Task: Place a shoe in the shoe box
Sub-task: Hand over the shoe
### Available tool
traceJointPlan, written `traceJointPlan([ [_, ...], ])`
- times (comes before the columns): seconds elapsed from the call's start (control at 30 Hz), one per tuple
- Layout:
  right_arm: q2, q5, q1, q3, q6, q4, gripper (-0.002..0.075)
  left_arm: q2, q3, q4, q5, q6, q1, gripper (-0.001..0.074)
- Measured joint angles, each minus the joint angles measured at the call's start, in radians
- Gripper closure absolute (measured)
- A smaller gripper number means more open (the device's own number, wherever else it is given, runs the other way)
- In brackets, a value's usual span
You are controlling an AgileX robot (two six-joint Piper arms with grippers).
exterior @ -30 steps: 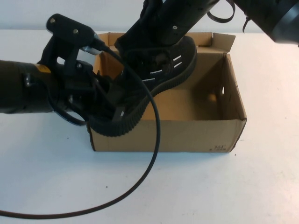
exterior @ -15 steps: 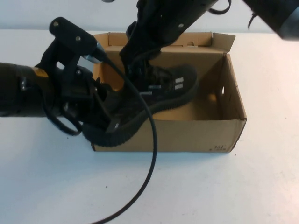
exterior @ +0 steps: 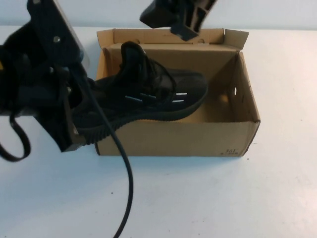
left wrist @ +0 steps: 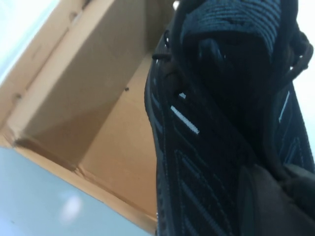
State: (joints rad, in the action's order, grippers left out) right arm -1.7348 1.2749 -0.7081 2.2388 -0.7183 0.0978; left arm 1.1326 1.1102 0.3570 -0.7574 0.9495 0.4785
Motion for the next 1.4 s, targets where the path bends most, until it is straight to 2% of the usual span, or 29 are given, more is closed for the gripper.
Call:
traceJointPlan([
  [0.2, 0.122, -0.002, 0.0, -0.224, -0.08, 0.021, 0.0377, -0.031, 0.023, -0.018, -0.087, 0.07, 0.0, 0.0702],
  [0.3, 0.184, -0.002, 0.0, -0.359, -0.095, 0.063, 0.0405, -0.031, 0.023, -0.024, -0.119, 0.075, 0.0, 0.0702],
  [0.5, 0.236, -0.003, 0.0, -0.5, -0.092, 0.124, 0.0417, -0.031, 0.023, 0.031, -0.177, 0.114, 0.0, 0.0702],
  [0.8, 0.236, -0.009, 0.0, -0.519, -0.079, 0.135, 0.0414, -0.031, 0.023, 0.068, -0.221, 0.139, 0.0, 0.0702],
  [0.87, 0.236, -0.01, 0.0, -0.519, -0.079, 0.135, 0.0382, -0.031, 0.023, 0.071, -0.221, 0.141, 0.0, 0.0702],
  [1.0, 0.236, -0.01, 0.0, -0.519, -0.077, 0.146, 0.0186, -0.031, 0.023, 0.096, -0.221, 0.159, 0.0, 0.0702],
  [1.1, 0.232, -0.01, 0.0, -0.519, -0.075, 0.158, 0.0097, -0.031, 0.023, 0.108, -0.221, 0.166, 0.0, 0.0702],
  [1.4, 0.172, -0.013, 0.0, -0.519, -0.074, 0.194, 0.0066, -0.032, 0.023, 0.126, -0.221, 0.178, 0.0, 0.0702],
])
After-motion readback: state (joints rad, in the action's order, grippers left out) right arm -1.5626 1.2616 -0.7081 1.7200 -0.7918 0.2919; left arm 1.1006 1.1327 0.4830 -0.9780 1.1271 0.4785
